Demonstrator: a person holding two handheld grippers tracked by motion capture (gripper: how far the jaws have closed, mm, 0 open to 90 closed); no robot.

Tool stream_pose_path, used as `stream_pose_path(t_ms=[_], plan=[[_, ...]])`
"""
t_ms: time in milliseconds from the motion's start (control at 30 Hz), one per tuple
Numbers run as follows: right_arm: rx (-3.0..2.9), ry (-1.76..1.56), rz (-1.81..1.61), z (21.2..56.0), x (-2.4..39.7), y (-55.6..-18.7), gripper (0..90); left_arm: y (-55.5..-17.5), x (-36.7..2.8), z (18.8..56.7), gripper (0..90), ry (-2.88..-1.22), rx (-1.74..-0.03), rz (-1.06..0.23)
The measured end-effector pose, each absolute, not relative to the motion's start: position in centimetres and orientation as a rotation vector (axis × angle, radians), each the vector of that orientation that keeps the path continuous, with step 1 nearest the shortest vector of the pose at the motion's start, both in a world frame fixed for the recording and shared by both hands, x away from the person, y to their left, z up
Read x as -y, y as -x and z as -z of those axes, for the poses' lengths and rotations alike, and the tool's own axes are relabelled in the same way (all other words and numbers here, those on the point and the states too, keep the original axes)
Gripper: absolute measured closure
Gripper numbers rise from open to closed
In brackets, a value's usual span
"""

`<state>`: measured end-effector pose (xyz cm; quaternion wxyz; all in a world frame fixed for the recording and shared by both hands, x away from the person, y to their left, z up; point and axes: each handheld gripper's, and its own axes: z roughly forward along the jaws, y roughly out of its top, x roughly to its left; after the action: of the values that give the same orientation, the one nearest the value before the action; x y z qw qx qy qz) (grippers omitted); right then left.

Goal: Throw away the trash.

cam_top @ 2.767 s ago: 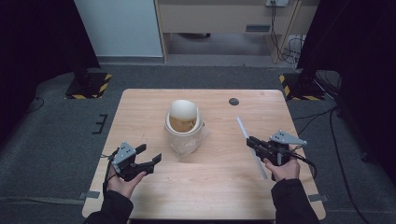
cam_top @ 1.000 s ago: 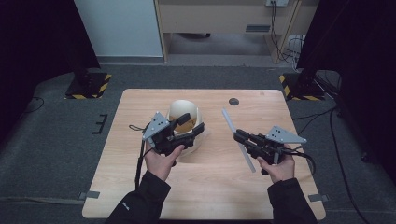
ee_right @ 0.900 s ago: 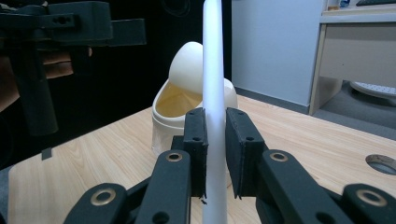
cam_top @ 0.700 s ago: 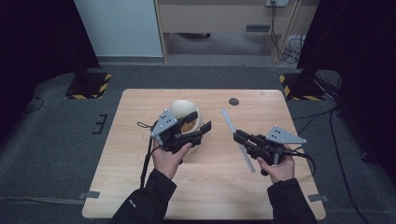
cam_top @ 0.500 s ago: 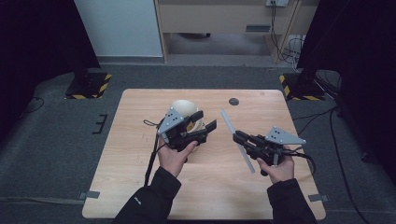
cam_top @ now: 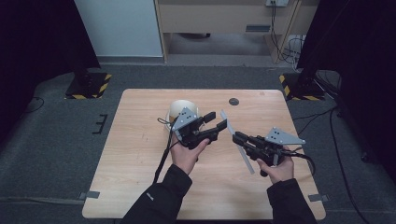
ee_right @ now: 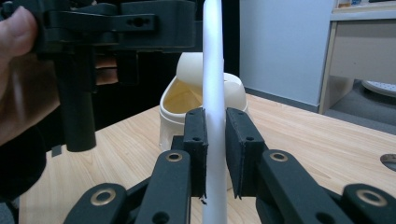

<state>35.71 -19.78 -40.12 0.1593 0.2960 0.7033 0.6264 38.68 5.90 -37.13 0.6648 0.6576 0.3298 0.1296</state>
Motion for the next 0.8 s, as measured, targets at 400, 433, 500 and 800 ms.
stream_pose_path(t_ms=[400, 433, 500, 800], plan=[[-2.026, -0.835, -1.800, 40.24, 19.61, -35.71, 79.1, -39.08, -5.20, 37.28, 59.4, -1.480, -0.764, -0.214], [-2.027, -0.835, -1.801, 40.26, 19.58, -35.71, 79.1, -39.08, -5.19, 37.29, 60.9, -1.481, -0.765, -0.213], [-2.030, -0.835, -1.803, 40.32, 19.47, -35.74, 79.1, -39.03, -5.31, 37.21, 67.5, -1.490, -0.766, -0.207], [-2.044, -0.823, -1.803, 40.43, 19.17, -35.71, 79.0, -38.68, -5.21, 36.87, 77.8, -1.464, -0.741, -0.123]])
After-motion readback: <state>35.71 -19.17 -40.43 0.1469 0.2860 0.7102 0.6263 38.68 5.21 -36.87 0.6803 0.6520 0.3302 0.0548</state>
